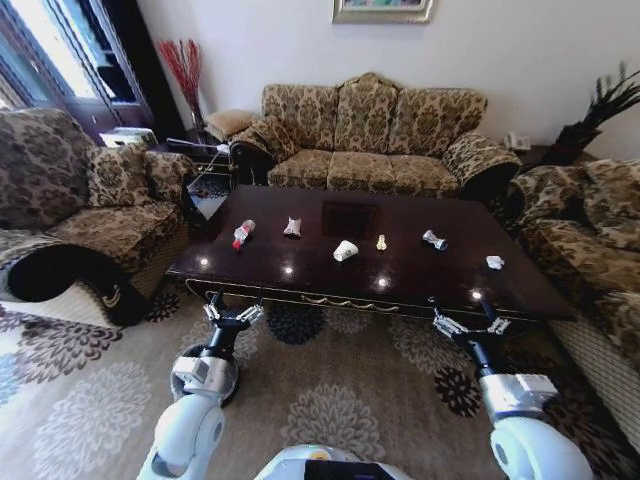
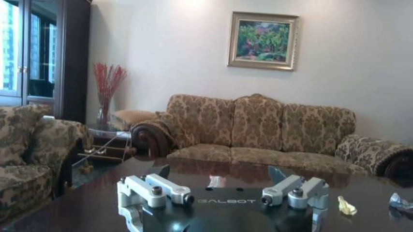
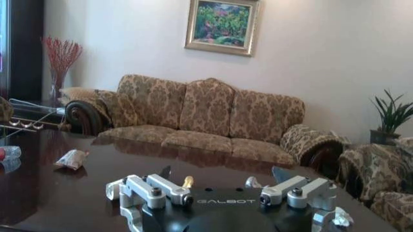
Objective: Move to the front of the table and place the trash on the table into the trash bin.
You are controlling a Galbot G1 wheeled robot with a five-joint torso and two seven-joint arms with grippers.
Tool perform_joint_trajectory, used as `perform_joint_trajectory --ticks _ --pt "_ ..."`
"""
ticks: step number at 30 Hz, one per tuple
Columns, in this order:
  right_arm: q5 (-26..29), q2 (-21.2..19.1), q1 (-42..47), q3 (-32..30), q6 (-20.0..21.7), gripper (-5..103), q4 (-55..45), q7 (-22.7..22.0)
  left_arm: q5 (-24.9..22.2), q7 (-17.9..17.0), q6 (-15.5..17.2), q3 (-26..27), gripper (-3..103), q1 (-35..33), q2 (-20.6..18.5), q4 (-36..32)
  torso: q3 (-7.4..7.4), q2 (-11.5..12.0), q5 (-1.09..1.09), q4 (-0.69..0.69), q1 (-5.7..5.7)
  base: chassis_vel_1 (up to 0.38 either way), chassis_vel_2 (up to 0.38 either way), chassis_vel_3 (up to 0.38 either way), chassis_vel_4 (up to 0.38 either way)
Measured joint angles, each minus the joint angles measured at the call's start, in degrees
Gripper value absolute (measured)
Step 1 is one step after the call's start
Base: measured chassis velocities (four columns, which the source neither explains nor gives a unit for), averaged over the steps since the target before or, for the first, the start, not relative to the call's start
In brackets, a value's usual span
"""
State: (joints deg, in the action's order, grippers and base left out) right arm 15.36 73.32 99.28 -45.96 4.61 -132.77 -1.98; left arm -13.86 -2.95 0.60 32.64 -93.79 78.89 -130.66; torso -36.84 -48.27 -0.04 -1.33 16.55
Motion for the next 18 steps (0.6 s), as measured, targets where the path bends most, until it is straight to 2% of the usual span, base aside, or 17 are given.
perform_joint_trajectory --ticks 18 --pt "0.00 0.00 -0.04 0.00 0.00 100 0.00 0.00 0.00 0.00 0.00 0.00 100 0.04 0.00 0.00 -0.04 0.04 0.00 -0.01 0.09 0.000 0.000 0.000 0.000"
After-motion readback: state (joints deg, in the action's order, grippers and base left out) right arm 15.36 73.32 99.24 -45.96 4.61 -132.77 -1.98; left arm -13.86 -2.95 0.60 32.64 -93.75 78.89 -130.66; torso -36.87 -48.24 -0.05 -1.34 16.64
